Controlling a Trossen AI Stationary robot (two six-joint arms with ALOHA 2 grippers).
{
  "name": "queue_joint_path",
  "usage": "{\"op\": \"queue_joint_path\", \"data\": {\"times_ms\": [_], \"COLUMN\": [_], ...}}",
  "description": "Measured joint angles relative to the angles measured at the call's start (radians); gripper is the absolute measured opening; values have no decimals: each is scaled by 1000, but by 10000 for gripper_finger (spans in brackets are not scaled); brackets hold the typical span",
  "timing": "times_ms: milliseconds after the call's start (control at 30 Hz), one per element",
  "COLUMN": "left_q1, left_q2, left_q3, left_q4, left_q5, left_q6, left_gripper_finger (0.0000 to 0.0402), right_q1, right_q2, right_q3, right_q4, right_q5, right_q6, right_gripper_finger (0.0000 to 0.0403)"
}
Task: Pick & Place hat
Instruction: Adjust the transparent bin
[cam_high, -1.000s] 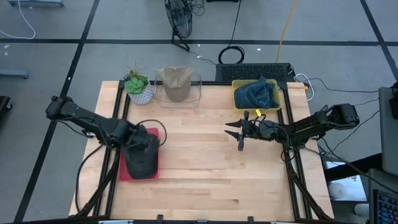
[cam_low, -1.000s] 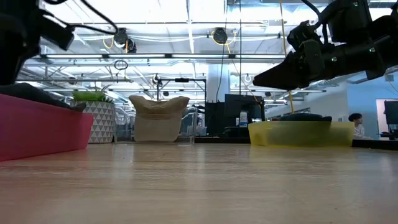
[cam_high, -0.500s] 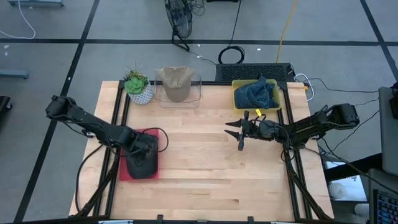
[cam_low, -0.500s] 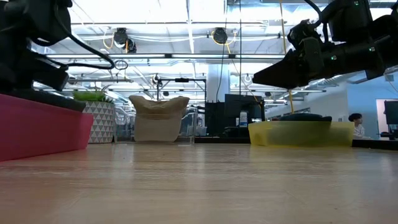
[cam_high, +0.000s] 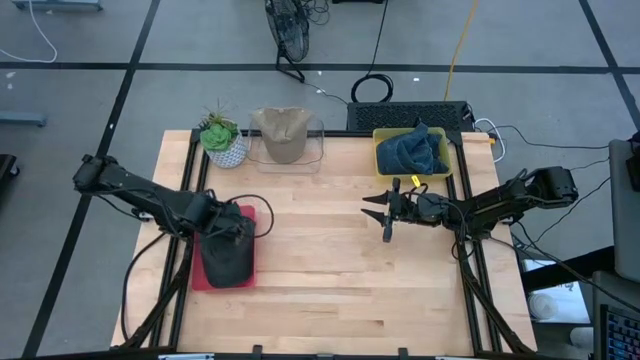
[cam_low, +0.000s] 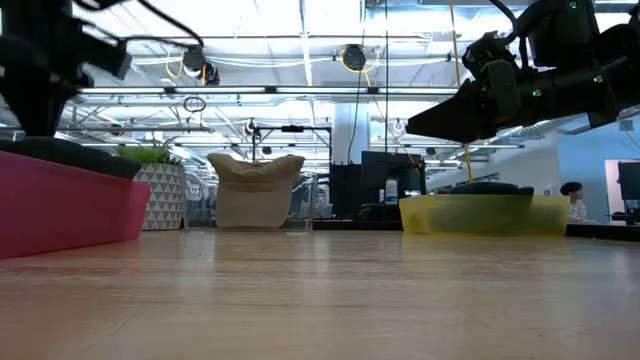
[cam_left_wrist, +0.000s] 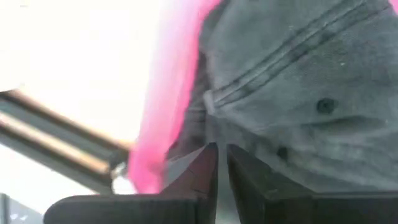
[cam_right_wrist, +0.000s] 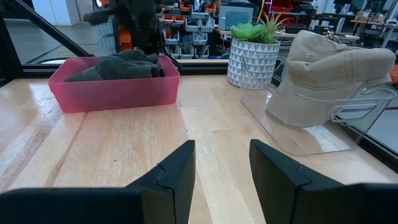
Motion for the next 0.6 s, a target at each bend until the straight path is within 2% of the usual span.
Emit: {"op": "queue_joint_path", "data": {"times_ms": [100,167,233,300,333,400,500,600], "left_q1": [0,-10,-45,-94,-119,-162,-236,-324], "left_q2": [0,-2,-2,-2,-1,0,2,2], "left_q3": [84,128,142,118,100,65,30,28], "left_q4": [-81,-67,33,192,284,443,606,647], "left_q5": [-40,-88,-166,-192,-162,-39,142,172], "left_q6": [-41,-88,-104,-44,6,93,123,80], "left_gripper_finger": [47,46,46,46,46,46,46,46], "right_q1": [0,0,0,0,0,0,0,0], "right_q2": [0,0,0,0,0,0,0,0], "right_q3": [0,0,0,0,0,0,0,0], "right_q4": [0,-1,-2,-6,-8,-12,-14,-14], "right_q5": [0,0,0,0,-1,-19,-26,-25], "right_q6": [0,0,0,0,0,7,14,12], "right_gripper_finger": [130,130,130,130,130,130,130,130]}}
